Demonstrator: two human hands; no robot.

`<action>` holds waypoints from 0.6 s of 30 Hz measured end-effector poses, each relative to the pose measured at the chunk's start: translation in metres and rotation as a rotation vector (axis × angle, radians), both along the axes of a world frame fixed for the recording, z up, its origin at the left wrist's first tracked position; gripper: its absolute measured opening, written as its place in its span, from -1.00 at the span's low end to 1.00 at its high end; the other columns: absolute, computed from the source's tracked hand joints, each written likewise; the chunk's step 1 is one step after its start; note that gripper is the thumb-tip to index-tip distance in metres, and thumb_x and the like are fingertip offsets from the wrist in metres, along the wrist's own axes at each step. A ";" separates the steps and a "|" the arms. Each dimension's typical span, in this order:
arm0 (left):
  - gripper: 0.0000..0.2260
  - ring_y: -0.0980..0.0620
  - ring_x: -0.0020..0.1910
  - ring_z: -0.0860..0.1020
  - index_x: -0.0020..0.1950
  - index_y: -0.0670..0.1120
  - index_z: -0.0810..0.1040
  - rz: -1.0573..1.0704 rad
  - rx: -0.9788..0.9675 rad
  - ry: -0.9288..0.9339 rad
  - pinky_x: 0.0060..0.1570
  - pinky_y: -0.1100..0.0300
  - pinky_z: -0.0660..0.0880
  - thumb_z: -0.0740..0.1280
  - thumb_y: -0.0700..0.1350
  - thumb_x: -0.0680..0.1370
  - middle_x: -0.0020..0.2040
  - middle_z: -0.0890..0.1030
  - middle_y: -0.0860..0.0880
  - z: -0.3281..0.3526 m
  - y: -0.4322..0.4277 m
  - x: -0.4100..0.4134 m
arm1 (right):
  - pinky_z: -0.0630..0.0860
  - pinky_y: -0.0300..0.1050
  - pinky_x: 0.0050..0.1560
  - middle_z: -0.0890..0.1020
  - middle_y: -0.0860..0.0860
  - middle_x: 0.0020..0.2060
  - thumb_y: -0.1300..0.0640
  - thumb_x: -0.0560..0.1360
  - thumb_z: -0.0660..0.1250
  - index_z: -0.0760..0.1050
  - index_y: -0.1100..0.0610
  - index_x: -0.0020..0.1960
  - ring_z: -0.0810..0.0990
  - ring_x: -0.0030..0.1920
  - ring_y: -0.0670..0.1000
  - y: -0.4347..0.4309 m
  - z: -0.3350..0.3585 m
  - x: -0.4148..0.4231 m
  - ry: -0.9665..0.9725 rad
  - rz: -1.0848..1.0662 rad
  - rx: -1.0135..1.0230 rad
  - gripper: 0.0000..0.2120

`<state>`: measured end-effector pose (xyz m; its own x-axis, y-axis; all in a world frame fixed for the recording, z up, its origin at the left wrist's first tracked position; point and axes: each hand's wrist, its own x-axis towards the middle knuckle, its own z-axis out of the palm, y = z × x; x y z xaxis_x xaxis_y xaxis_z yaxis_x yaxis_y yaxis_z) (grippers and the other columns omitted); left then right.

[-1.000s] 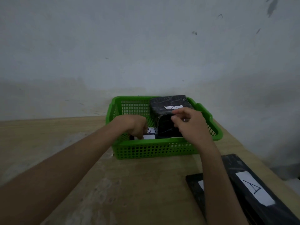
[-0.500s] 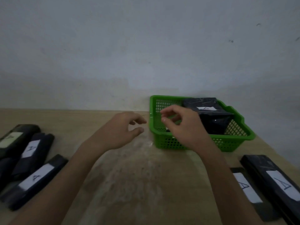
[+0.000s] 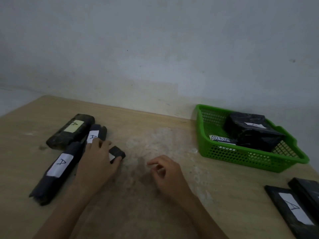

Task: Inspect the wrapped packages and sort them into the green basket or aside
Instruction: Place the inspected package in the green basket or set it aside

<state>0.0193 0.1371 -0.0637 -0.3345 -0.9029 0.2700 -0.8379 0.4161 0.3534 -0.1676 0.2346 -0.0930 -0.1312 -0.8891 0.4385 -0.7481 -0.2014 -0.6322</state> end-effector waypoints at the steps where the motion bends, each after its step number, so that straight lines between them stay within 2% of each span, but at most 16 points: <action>1: -0.52 -0.24 0.16 0.42 0.27 -0.20 0.46 0.032 -0.010 -0.032 0.06 -0.02 0.45 0.37 0.05 0.46 0.23 0.44 -0.24 0.000 0.002 0.001 | 0.55 -0.26 -0.12 0.61 -0.01 -0.10 0.08 0.44 0.20 0.61 0.13 -0.02 0.57 -0.15 -0.12 0.000 -0.003 0.001 -0.009 -0.012 -0.011 -0.74; 4: -0.56 -0.17 0.13 0.42 0.17 -0.15 0.47 0.130 0.009 -0.195 0.04 0.04 0.43 0.30 0.14 0.46 0.20 0.41 -0.19 -0.004 0.008 0.005 | 0.54 -0.26 -0.09 0.61 -0.05 -0.12 0.18 0.43 0.22 0.61 0.13 -0.04 0.57 -0.09 -0.17 0.002 -0.012 0.002 -0.033 -0.048 -0.075 -0.79; 6: -0.56 -0.12 0.19 0.40 0.21 -0.10 0.40 0.174 0.059 -0.296 0.12 0.08 0.39 0.28 0.16 0.46 0.23 0.36 -0.14 -0.007 0.010 0.008 | 0.52 -0.30 -0.06 0.61 -0.07 -0.12 0.29 0.42 0.27 0.62 0.12 -0.05 0.57 -0.07 -0.19 0.003 -0.017 0.002 -0.041 -0.068 -0.114 -0.80; 8: -0.56 -0.10 0.21 0.40 0.25 -0.07 0.34 0.178 0.073 -0.321 0.15 0.09 0.38 0.27 0.13 0.47 0.24 0.35 -0.11 -0.013 0.009 0.010 | 0.51 -0.33 -0.06 0.61 -0.08 -0.13 0.36 0.41 0.30 0.62 0.11 -0.06 0.57 -0.07 -0.20 0.004 -0.019 0.000 -0.044 -0.075 -0.133 -0.77; 14: -0.50 -0.05 0.22 0.44 0.35 -0.02 0.26 0.116 0.070 -0.211 0.17 0.06 0.38 0.32 0.05 0.47 0.25 0.45 -0.04 -0.015 0.004 0.015 | 0.48 -0.38 -0.07 0.60 -0.12 -0.14 0.36 0.41 0.32 0.60 0.06 -0.06 0.56 -0.10 -0.22 0.003 -0.020 0.000 -0.023 -0.076 -0.144 -0.75; 16: -0.48 -0.03 0.20 0.44 0.35 0.01 0.29 0.019 0.022 -0.120 0.15 0.05 0.35 0.36 0.04 0.44 0.23 0.46 -0.01 -0.015 0.002 0.014 | 0.50 -0.37 -0.09 0.59 -0.13 -0.15 0.35 0.42 0.31 0.60 0.04 -0.05 0.56 -0.11 -0.21 0.003 -0.020 0.000 -0.031 -0.089 -0.143 -0.75; 18: -0.51 -0.06 0.12 0.46 0.32 0.03 0.37 -0.120 -0.038 0.011 0.04 0.06 0.33 0.38 0.01 0.41 0.17 0.49 0.00 -0.017 0.001 0.009 | 0.51 -0.36 -0.13 0.60 -0.12 -0.16 0.34 0.43 0.31 0.59 0.04 -0.05 0.57 -0.13 -0.20 0.003 -0.020 0.000 -0.061 -0.121 -0.170 -0.76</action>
<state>0.0287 0.1386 -0.0805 -0.4363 -0.8456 0.3076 -0.7776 0.5264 0.3439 -0.1675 0.2380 -0.1127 -0.2630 -0.7792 0.5689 -0.7347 -0.2204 -0.6415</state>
